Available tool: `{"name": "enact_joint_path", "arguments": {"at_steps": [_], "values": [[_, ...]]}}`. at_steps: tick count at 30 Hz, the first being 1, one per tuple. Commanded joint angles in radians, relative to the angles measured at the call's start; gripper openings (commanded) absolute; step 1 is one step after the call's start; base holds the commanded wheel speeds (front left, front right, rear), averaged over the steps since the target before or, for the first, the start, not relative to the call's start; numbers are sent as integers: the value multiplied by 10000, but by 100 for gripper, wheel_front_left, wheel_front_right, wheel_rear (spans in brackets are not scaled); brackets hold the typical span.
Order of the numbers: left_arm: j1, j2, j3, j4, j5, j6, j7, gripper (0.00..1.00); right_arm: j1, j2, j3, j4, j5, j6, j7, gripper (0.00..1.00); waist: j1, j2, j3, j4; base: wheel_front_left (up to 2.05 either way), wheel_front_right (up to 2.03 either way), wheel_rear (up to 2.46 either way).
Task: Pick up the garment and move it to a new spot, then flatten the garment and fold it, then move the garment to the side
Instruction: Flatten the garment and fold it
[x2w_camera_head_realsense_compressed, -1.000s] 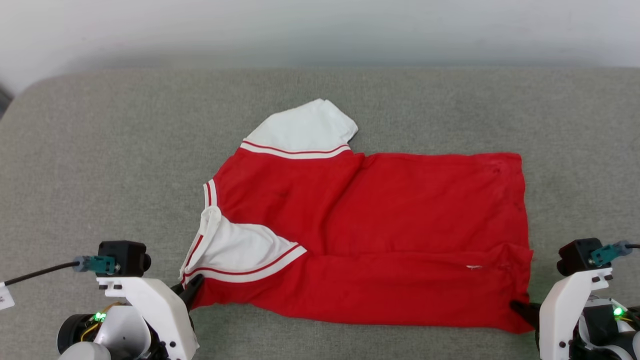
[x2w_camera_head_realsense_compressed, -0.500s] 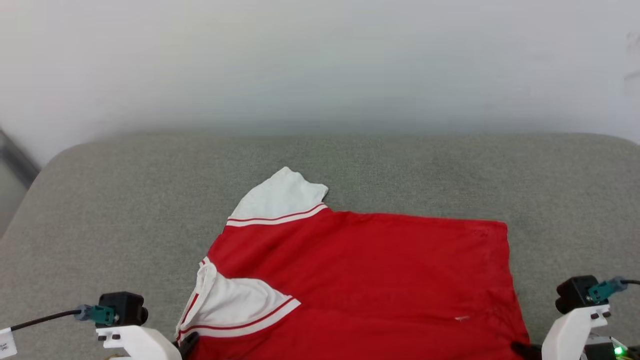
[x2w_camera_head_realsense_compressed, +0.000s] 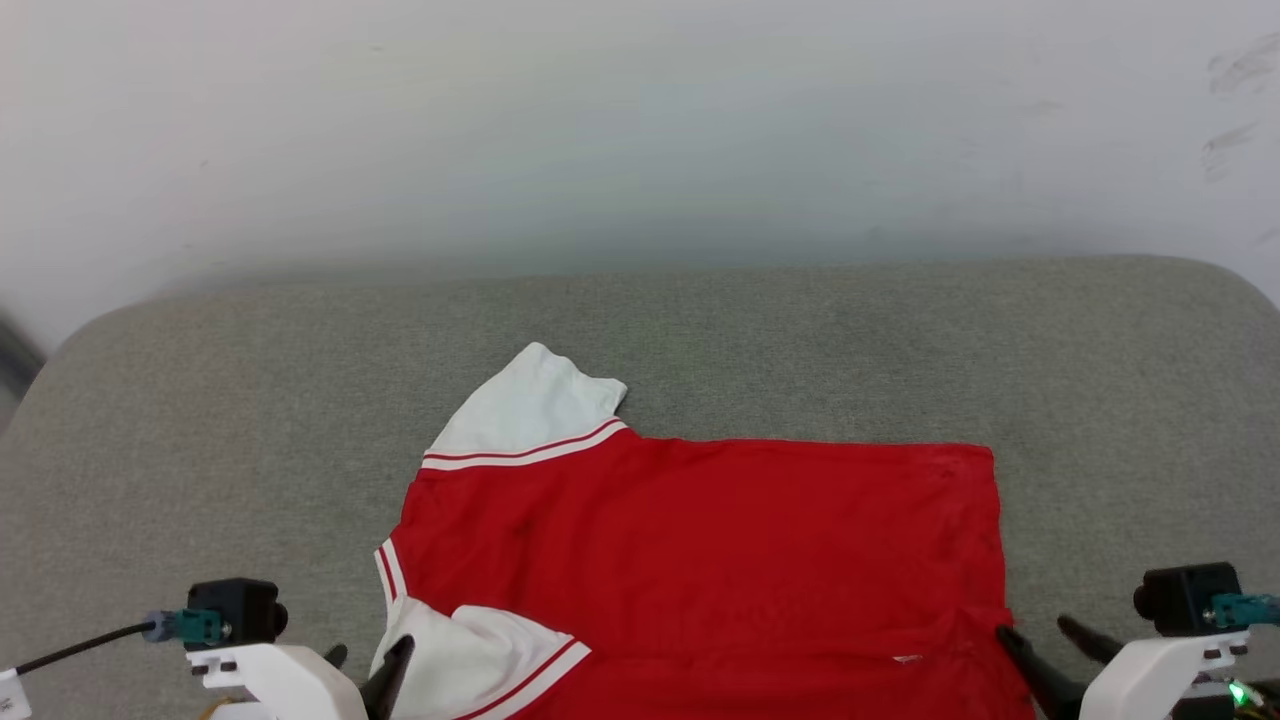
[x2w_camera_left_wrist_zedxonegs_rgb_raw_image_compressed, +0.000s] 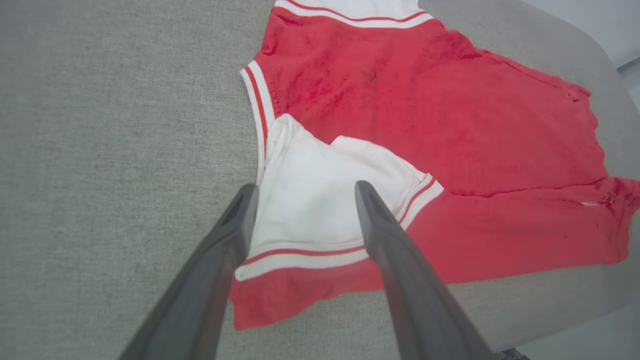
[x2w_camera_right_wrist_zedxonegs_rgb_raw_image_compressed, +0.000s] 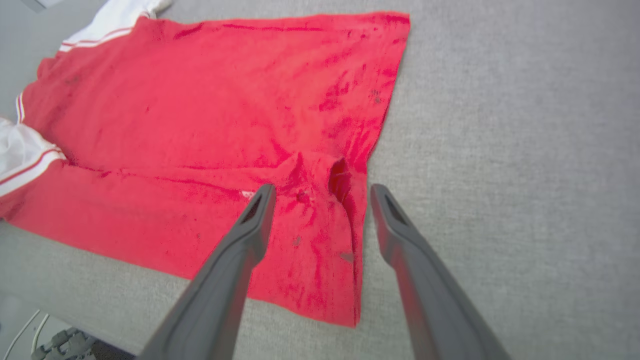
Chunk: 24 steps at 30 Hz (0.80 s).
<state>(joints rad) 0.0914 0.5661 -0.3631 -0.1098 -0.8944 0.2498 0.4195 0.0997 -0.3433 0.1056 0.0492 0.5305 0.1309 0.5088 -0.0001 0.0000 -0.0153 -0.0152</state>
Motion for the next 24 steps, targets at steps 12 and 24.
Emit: {"name": "enact_joint_path", "arguments": {"at_steps": [12, 24], "values": [[-1985, -323, 565, 322, 1258, 366, -1796, 100, -927, 596, -331, -1076, -1906, -2, -3251, 100, 1, 0, 702, -982, 0, 0, 0], [-5865, -462, 801, 2002, 1614, -439, -2245, 100, -2378, 1384, -316, -2316, -2464, -2, -4125, 100, 1, 0, 3191, -1599, 0, 0, 0]]}}
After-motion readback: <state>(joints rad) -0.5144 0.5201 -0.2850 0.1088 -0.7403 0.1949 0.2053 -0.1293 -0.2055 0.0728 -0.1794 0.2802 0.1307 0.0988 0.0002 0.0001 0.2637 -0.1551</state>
